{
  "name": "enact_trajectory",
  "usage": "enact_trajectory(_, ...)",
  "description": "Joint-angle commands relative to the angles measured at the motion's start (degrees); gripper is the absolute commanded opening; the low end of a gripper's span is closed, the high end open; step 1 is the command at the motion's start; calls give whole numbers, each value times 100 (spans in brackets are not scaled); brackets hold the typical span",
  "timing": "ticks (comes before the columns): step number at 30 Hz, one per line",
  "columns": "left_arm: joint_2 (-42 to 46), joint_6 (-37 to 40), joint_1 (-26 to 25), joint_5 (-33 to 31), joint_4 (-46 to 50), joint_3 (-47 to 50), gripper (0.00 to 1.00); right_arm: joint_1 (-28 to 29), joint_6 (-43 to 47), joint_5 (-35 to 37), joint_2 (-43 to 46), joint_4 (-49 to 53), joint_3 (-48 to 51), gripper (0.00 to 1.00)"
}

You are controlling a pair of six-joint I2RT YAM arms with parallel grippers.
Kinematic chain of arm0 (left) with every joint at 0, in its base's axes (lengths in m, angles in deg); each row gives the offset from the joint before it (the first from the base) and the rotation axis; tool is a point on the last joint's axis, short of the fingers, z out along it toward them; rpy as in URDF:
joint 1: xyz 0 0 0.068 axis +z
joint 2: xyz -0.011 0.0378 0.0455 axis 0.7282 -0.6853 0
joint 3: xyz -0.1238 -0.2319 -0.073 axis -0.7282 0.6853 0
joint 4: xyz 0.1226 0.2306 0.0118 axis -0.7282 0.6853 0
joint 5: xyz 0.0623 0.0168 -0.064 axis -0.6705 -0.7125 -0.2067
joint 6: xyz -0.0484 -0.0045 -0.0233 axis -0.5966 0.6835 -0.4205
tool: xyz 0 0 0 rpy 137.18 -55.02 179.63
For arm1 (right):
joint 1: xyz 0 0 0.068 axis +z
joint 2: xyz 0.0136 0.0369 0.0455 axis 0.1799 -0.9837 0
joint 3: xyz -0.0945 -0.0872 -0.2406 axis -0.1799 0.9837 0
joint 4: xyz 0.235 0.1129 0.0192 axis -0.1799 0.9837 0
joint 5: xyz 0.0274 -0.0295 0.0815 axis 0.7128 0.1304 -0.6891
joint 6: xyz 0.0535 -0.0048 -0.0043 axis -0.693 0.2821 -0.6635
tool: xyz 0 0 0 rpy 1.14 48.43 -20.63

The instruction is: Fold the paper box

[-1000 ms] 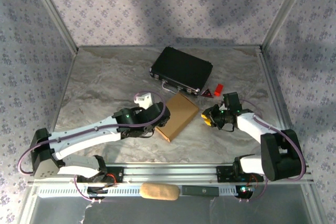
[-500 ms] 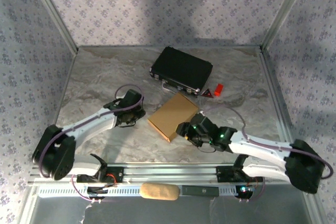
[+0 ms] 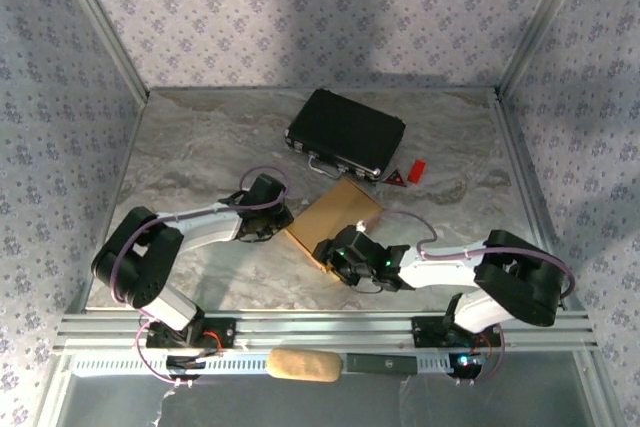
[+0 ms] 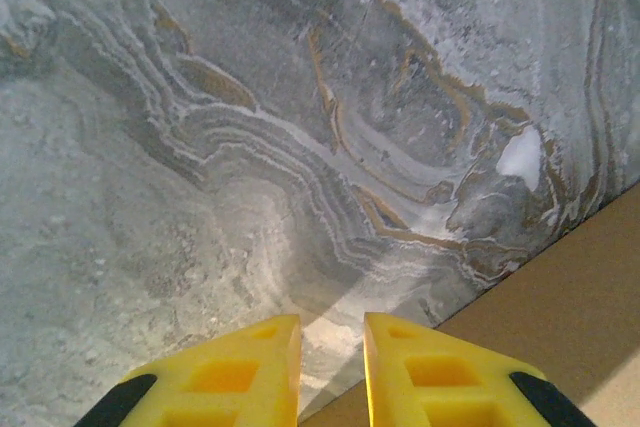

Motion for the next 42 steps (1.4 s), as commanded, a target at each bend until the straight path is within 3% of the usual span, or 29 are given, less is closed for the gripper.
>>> enact_trajectory(1, 142, -96, -157, 29, -136, 76, 23, 34, -138, 60, -41, -233, -254, 61)
enact_trajectory(13, 327, 95, -109, -159, 230, -59, 22, 232, 1, -31, 673, 1306, -289, 72)
enact_trajectory(35, 122, -140, -175, 55, -238, 226, 17, -72, -165, -330, -513, -27, -905, 64)
enact_trajectory(37, 307, -45, -110, -232, 121, 180, 22, -82, -194, -379, -660, -107, -1026, 63)
enact_trajectory(38, 424, 32, -24, -378, 334, 116, 31, -76, -217, -398, -751, -107, -1101, 63)
enact_trajectory(42, 716, 521, 469, -435, 837, -285, 47, -82, -254, -378, -1030, -167, -1398, 62)
